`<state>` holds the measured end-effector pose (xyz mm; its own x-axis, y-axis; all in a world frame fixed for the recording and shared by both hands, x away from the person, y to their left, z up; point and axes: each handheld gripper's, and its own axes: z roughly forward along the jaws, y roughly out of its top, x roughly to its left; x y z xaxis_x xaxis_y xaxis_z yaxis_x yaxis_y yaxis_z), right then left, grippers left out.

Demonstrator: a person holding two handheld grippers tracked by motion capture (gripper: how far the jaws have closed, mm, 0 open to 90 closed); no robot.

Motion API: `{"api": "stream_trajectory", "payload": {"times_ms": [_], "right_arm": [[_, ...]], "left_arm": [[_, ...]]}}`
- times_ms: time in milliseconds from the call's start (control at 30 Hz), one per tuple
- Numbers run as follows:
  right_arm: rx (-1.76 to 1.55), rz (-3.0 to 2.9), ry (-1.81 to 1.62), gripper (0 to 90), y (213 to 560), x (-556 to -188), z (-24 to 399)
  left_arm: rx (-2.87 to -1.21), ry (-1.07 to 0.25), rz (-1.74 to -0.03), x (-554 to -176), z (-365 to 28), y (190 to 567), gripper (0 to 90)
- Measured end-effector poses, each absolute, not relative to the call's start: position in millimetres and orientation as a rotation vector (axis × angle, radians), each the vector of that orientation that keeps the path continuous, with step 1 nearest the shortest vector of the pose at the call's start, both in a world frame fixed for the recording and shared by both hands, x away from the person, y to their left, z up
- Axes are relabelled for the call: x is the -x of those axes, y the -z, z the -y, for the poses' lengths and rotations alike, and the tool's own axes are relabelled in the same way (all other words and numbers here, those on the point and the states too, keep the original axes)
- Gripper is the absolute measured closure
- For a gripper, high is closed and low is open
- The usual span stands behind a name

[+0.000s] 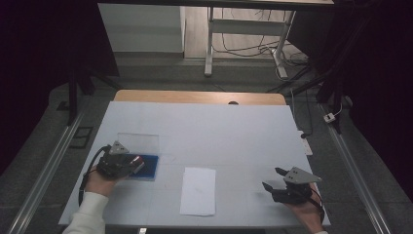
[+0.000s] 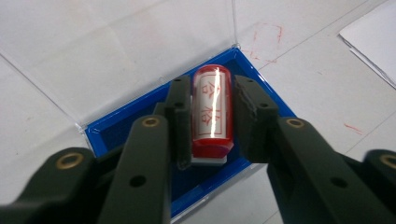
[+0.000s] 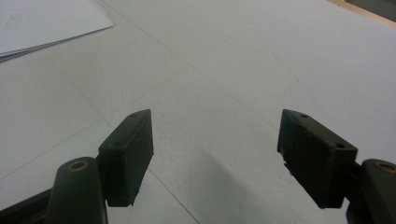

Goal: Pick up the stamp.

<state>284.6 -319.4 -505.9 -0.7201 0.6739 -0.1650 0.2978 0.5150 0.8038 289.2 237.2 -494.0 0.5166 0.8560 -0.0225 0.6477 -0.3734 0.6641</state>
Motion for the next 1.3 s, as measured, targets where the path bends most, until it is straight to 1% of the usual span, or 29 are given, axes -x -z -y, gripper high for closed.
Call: {"api": "stream_trajectory", "payload": {"times_ms": [600, 867, 1033, 1300], "right_arm": [[-0.798, -2.299, -1.091, 27.2, 506.3, -284.5, 319.0], [-0.793, -2.296, -1.096, 27.5, 505.9, -283.8, 318.4], [-0.792, -2.296, -1.095, 27.6, 506.0, -283.3, 318.1], [-0.784, -2.299, -1.103, 27.9, 504.3, -283.5, 314.8]], "left_arm": [[-2.137, -0.427, -1.207, -288.3, -237.3, 493.3, 70.0], [-2.099, -0.426, -1.177, -283.5, -237.6, 483.7, 70.1], [-2.069, -0.467, -1.125, -275.4, -235.9, 471.1, 70.0], [-2.07, -0.531, -1.08, -262.9, -233.1, 454.0, 70.0]]}}
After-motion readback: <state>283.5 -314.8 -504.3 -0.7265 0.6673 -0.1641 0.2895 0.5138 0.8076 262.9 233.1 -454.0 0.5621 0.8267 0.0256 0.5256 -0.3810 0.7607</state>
